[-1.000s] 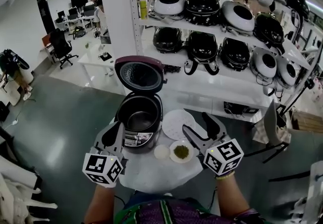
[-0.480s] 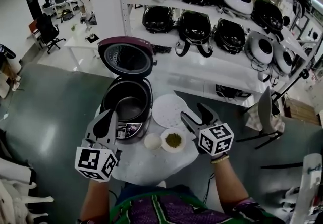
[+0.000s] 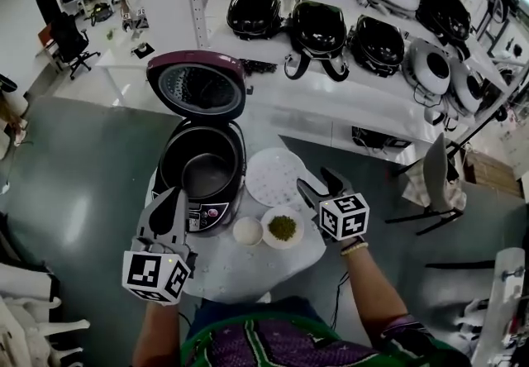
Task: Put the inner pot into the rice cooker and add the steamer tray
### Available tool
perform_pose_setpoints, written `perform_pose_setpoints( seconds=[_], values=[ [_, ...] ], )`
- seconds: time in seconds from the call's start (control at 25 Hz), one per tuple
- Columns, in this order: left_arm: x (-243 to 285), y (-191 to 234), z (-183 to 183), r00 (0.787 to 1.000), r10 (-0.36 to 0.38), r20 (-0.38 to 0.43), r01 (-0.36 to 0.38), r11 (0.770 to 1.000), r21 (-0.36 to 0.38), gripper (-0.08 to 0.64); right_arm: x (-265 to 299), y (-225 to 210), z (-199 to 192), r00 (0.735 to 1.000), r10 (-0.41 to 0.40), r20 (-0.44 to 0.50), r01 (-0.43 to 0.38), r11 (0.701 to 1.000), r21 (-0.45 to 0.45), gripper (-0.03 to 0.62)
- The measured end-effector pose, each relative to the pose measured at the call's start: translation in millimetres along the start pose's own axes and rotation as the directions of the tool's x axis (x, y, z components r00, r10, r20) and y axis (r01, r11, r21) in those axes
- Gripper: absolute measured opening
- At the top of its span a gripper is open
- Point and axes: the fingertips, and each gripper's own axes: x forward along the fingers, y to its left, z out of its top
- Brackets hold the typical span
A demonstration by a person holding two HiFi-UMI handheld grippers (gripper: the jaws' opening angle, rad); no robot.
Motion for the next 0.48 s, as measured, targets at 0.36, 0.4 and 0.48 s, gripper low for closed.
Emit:
perform_pose_setpoints(
  seconds=[0.36,0.4,0.48],
  values=[
    [11,0,-13,1.0,0.003,-0.024,-0.003,1.0,0.009,0.021,43,-33,-47,0.996,-0.032,-0.082,0.036,0.998,0.042,0.277],
    [12,-1,-15,1.0,0.003,-0.027,-0.003,1.0,0.009,0.021,47,-37,-52,0.995,-0.037,-0.089,0.042,0.998,0.052,0.275],
    [16,-1,-17,1.0,0.007,-0.03,-0.007,1.0,0.007,0.021,54,-43,-63,0.993,-0.043,-0.108,0.051,0.996,0.067,0.273]
  ],
)
